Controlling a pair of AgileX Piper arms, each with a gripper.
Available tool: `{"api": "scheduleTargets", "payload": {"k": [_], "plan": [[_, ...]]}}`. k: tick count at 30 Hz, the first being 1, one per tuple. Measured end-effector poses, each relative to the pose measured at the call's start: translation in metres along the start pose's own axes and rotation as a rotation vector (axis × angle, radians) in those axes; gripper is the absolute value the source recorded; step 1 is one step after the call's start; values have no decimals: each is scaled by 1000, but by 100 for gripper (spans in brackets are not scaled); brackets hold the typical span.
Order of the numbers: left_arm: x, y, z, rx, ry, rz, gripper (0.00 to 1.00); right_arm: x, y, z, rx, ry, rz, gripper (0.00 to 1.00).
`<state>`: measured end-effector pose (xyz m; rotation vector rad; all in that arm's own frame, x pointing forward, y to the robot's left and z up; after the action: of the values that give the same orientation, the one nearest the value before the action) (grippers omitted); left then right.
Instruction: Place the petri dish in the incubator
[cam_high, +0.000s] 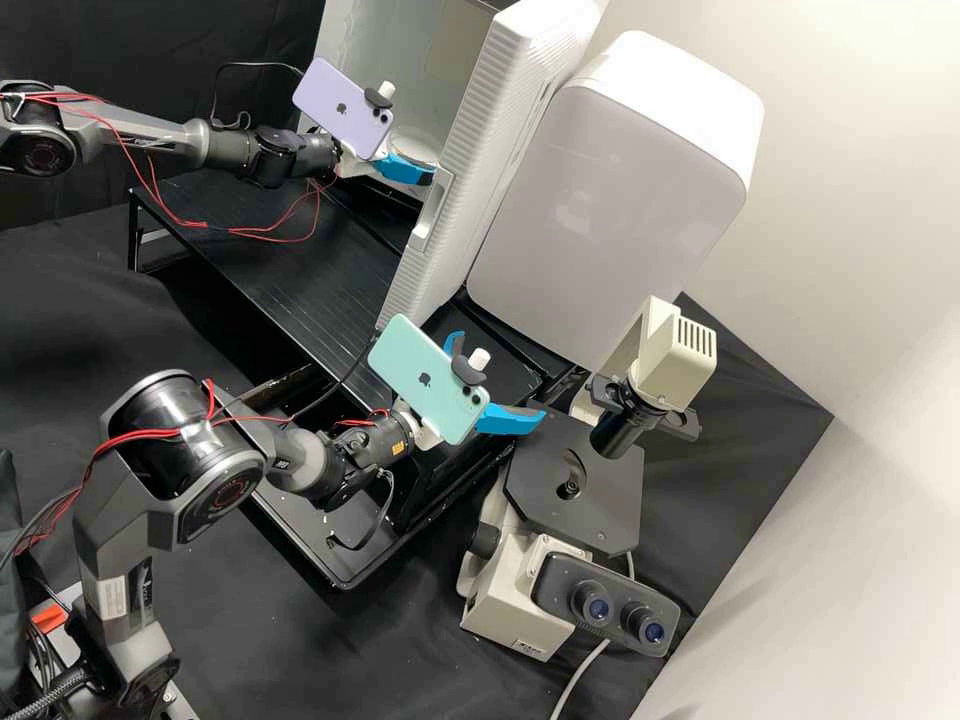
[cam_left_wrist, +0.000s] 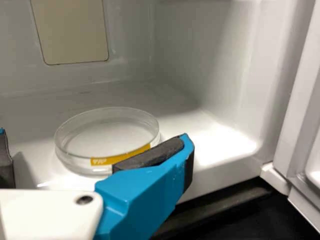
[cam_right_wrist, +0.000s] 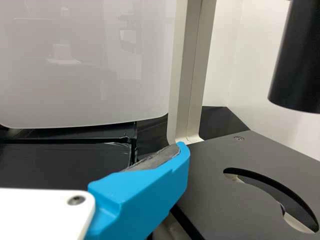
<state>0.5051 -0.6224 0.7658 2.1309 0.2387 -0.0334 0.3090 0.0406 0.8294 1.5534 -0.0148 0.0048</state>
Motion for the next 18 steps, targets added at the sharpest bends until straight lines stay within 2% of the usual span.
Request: {"api": "scheduleTargets", "payload": {"k": [2, 3, 9, 13, 18], "plan": [[-7, 1, 3, 20, -6, -1, 100, 0, 0, 0, 0, 0, 0, 100], [-12, 1, 4, 58, -12, 2, 100, 0, 0, 0, 0, 0, 0, 100], [-47, -20, 20, 168, -76, 30, 100, 0, 0, 0, 0, 0, 0, 100], [-74, -27, 24, 190, -95, 90, 100, 0, 0, 0, 0, 0, 0, 100], [-98, -25, 22, 193, -88, 169, 100, 0, 0, 0, 0, 0, 0, 100]]}}
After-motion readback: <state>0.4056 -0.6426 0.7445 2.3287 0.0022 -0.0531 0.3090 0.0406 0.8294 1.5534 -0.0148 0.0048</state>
